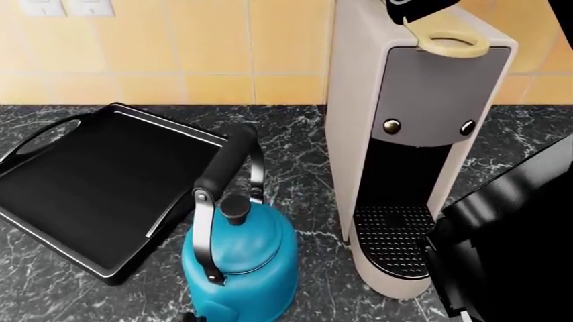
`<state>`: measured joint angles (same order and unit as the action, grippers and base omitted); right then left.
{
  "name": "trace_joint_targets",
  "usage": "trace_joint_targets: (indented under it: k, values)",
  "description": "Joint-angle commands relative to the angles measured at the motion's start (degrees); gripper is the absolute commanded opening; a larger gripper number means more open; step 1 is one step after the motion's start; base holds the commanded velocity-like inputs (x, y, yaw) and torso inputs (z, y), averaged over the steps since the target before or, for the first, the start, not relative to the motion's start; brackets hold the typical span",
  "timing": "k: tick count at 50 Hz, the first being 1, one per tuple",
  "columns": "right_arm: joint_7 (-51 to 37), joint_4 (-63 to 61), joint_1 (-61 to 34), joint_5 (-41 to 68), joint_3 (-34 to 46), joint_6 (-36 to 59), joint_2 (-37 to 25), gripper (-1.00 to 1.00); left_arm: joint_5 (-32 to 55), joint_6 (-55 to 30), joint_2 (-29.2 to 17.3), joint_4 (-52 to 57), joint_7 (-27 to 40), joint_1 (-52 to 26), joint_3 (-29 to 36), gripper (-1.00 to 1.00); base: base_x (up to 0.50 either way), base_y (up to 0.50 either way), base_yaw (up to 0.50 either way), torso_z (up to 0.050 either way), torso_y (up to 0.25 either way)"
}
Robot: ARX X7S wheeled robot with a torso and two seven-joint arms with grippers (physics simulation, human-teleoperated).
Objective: Pick the kettle from the counter and place it on the tray. Then pick the mug from the cabinet and place it on the tray. Then close the cabinet doors.
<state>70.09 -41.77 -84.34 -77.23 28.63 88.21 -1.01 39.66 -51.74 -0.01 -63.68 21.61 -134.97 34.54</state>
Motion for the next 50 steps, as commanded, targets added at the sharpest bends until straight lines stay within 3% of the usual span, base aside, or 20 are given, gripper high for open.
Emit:
trace_joint_targets:
  k: [1, 16, 35, 50]
  values:
    - [-0.41, -0.21, 0.12, 0.2, 0.1, -0.15, -0.14, 1.0, 1.01, 0.26, 0.0, -0.44, 0.16, -0.03, 1.22, 1.0, 0.0, 0.0, 0.0, 0.0, 0.0]
    - [0.57, -0.55, 0.88, -1.22, -0.08, -0.11, -0.27, 1.0, 5.85, 1.99, 0.0, -2.19, 0.76, -0.03, 6.31, 1.0, 0.0, 0.0, 0.0, 0.0, 0.0]
    - [-1.84, -1.31, 1.78, 1.27, -0.39, -0.76, -0.37, 1.0, 7.58, 3.03, 0.01, -2.87, 0.62, -0.03, 8.26, 1.0, 0.03, 0.0, 0.0, 0.0, 0.0]
    - [-4.04, -2.26, 3.59, 3.7, -1.58, -1.46, -0.5, 1.0, 16.65, 5.75, 0.01, -5.69, 2.63, -0.02, 18.72, 1.0, 0.0, 0.0, 0.0, 0.0, 0.0]
